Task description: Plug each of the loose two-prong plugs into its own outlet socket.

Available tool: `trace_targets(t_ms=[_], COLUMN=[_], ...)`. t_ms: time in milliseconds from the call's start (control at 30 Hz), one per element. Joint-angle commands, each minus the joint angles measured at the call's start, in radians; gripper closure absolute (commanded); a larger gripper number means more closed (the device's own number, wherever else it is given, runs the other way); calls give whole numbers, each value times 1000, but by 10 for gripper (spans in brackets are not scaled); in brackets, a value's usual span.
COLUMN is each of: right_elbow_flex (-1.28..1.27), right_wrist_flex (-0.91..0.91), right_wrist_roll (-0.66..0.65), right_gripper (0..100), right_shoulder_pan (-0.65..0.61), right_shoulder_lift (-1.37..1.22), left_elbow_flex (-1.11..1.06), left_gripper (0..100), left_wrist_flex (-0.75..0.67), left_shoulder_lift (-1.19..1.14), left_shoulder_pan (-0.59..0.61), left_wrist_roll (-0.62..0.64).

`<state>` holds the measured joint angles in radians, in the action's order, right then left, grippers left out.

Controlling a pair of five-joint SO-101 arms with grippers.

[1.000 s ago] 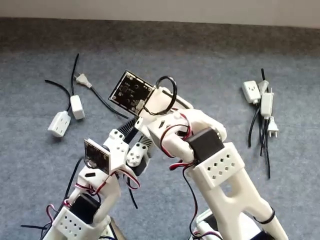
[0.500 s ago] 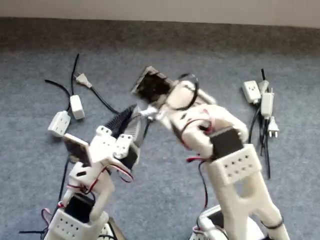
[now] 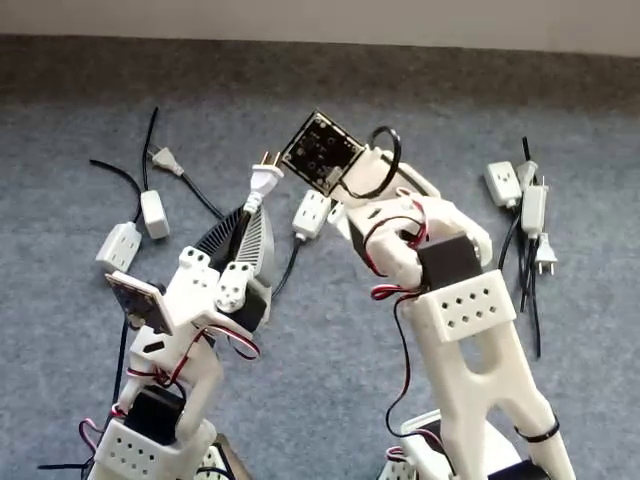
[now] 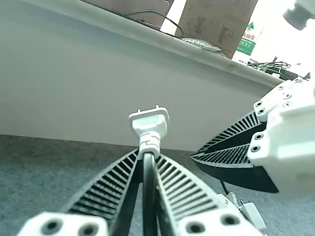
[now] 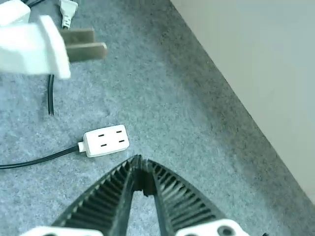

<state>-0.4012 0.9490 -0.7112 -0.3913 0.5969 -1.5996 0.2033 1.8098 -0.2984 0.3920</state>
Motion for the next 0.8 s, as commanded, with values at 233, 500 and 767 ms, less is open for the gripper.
trace_targets(t_ms=[233, 500, 767], right_elbow_flex=[105, 193, 194], right_wrist_flex=[-13, -12, -12], right_wrist_roll=[98, 226, 226], right_gripper=[991, 991, 991], right_shoulder_pan=[125, 220, 219], right_shoulder_lift=[18, 15, 7], left_elbow_flex=[-97, -96, -96], left_gripper=[994, 993, 968], left_wrist_flex=[2, 535, 687], left_shoulder_lift=[-2, 2, -5], left_shoulder_pan=[10, 31, 320], left_wrist_roll=[-2, -361, -427])
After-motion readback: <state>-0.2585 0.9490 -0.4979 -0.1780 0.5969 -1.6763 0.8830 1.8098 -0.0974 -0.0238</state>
